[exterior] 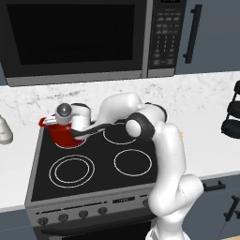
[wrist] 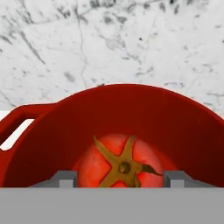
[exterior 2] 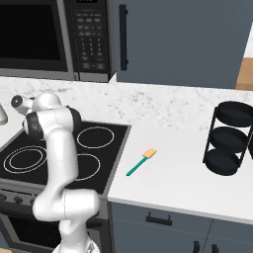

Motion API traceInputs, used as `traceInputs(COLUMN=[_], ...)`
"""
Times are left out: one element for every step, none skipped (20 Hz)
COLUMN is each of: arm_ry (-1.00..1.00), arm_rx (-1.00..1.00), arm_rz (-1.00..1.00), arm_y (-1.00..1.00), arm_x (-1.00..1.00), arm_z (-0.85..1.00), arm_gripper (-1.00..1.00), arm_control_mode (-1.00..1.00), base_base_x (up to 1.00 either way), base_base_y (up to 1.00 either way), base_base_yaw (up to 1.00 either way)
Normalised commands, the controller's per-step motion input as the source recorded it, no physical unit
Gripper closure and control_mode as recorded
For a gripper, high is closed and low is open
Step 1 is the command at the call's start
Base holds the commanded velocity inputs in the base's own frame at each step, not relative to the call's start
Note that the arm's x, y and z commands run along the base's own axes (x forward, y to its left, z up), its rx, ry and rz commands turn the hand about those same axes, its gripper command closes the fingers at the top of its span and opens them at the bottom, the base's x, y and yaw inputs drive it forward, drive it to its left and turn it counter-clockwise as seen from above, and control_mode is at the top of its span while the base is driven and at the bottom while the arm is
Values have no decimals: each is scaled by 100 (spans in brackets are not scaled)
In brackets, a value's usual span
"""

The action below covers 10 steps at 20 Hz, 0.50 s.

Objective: Put the tomato and onion in the pot. Retrieve the spatula and lightly stir the vegetables in the pot.

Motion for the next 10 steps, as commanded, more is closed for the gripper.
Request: traceInputs(arm_ry=[7, 8, 8, 7, 4, 1, 0, 0, 0, 0], arm_rx=[0, 0, 0, 0, 0, 0, 0, 0, 0, 0], arm_rz=[0, 0, 0, 0, 0, 0, 0, 0, 0, 0], arm_y=[0, 0, 0, 0, 0, 0, 0, -1, -1, -2], arm_x=[21, 19, 19, 17, 11, 3, 0, 0, -1, -9], arm_z=[-1, -1, 0, 0, 0, 0, 7, 12, 18, 24], arm_gripper=[-100, -100, -100, -100, -100, -100, -100, -100, -100, -100], arm_control_mode=[-100, -100, -100, -100, -100, -100, -100, -100, -100, -100], base_base_x=[0, 0, 0, 0, 0, 0, 0, 0, 0, 0], base_base_y=[0, 0, 0, 0, 0, 0, 0, 0, 0, 0], base_base_yaw=[0, 0, 0, 0, 0, 0, 0, 0, 0, 0])
